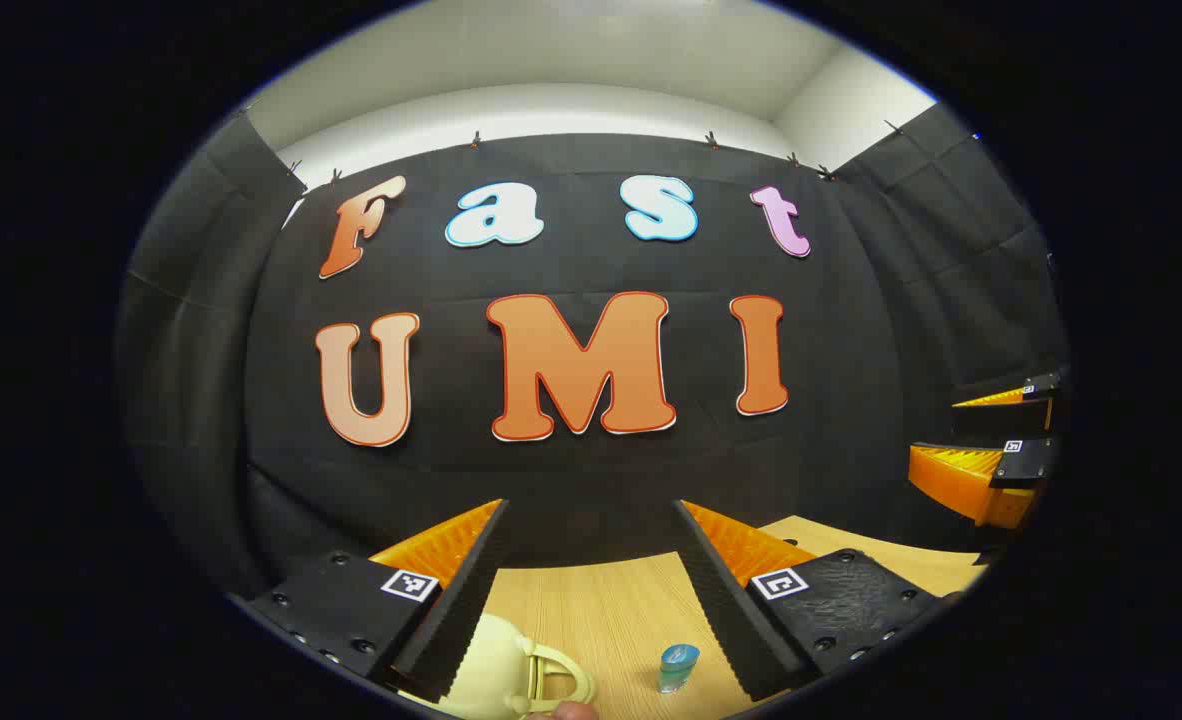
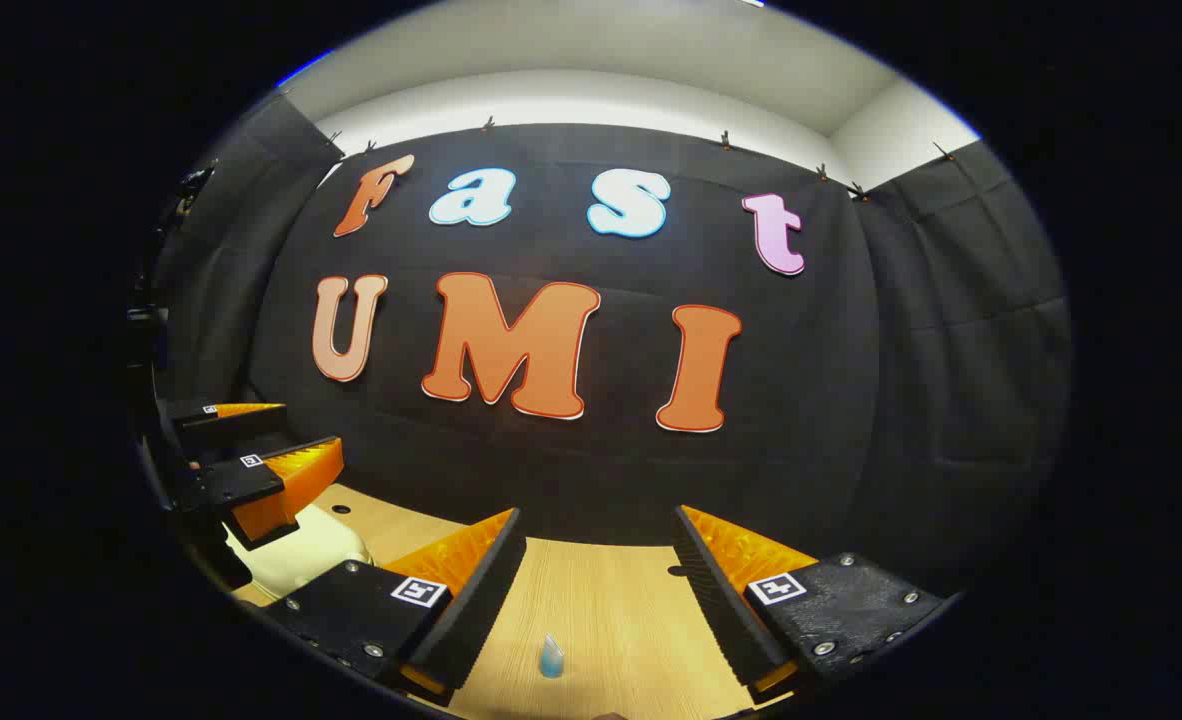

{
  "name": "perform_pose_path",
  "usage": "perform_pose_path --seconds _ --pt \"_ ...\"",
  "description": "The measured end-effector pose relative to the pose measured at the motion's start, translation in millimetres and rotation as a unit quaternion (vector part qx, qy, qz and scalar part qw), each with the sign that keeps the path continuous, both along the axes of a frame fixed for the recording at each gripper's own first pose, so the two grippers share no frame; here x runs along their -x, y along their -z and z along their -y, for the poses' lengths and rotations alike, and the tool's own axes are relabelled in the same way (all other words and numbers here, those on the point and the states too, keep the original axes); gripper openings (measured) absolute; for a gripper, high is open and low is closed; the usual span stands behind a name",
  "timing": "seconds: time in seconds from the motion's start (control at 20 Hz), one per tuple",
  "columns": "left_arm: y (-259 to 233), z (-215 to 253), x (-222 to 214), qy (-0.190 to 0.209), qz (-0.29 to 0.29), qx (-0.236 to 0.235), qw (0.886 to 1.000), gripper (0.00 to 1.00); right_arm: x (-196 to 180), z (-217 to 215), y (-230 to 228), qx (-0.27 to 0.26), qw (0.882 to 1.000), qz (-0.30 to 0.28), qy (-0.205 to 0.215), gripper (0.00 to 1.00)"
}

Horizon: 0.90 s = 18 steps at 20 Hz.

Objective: First open the suitcase, pack the skin care products into it, and then close the suitcase.

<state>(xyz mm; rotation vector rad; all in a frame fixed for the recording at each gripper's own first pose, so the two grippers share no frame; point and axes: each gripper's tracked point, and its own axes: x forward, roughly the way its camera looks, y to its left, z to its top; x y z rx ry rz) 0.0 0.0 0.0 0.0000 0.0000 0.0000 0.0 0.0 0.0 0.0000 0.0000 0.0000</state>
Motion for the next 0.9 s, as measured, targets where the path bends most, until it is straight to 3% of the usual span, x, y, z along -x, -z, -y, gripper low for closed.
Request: perform_pose_path --seconds 0.45,0.85,0.9 --pt "-9.2 -13.9 14.0 -0.02 -0.006 0.021 1.0 0.98 4.8 -10.2 -15.4 0.007 1.0 0.004 -0.023 0.94" --pt "-9.3 -15.4 10.2 -0.055 -0.007 0.011 0.998 0.98 -12.7 -17.6 -0.9 -0.004 0.997 -0.005 -0.076 0.94" --pt "-10.5 -16.4 9.0 -0.06 -0.008 0.005 0.998 0.98 -14.9 -19.8 0.9 -0.006 0.996 -0.007 -0.084 0.9"
